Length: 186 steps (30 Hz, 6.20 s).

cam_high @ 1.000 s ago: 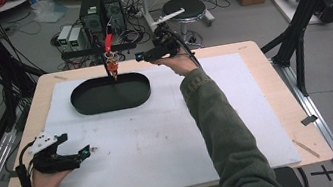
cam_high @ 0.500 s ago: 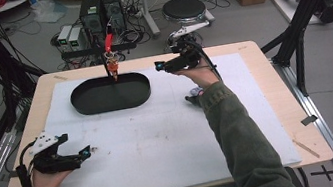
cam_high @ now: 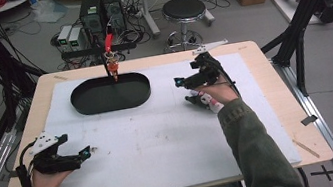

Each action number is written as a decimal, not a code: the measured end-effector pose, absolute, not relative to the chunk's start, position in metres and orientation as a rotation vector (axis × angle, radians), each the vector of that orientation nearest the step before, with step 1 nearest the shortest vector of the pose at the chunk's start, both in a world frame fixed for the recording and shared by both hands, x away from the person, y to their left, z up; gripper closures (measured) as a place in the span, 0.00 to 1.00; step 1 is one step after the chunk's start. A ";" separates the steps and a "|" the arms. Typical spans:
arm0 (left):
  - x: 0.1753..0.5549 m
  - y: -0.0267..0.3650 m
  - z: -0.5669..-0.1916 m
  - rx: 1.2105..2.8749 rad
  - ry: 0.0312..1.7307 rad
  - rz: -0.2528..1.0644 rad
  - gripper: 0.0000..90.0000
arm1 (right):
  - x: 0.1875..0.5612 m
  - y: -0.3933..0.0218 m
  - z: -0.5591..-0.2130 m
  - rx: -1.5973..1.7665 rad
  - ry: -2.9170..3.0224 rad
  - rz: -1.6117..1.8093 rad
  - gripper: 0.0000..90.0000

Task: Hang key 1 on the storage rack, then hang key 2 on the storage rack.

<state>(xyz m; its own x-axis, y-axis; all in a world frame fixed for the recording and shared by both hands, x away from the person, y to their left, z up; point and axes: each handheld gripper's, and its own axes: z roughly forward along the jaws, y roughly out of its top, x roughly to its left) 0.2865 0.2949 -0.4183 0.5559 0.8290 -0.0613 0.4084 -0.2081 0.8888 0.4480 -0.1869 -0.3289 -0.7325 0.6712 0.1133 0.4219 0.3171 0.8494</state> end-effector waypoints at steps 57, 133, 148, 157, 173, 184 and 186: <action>0.289 0.294 -0.420 1.828 1.023 0.538 0.02 | 0.441 -0.234 -0.399 1.102 2.451 0.914 0.01; 0.289 0.292 -0.420 1.842 1.016 0.538 0.02 | 0.432 -0.231 -0.385 1.162 2.541 0.839 0.52; 0.290 0.292 -0.420 1.840 1.014 0.535 0.02 | 0.439 -0.212 -0.349 1.097 2.539 0.906 0.52; 0.290 0.292 -0.420 1.839 1.017 0.534 0.02 | 0.451 -0.192 -0.333 1.066 2.567 0.944 0.52; 0.289 0.293 -0.419 1.829 1.013 0.537 0.02 | 0.469 -0.151 -0.302 0.990 2.582 0.980 0.52; 0.289 0.293 -0.419 1.827 1.012 0.535 0.02 | 0.474 -0.133 -0.289 0.947 2.610 1.009 0.52; 0.289 0.293 -0.419 1.825 1.012 0.535 0.02 | 0.476 -0.131 -0.286 0.946 2.616 1.015 0.52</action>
<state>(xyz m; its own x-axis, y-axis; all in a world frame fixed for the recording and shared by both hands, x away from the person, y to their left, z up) 0.2895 0.2925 -0.4194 0.5621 0.8245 -0.0656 0.4100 -0.2089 0.8879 0.4758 -0.1307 -0.2863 -0.7812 0.6216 0.0587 0.4985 0.5643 0.6581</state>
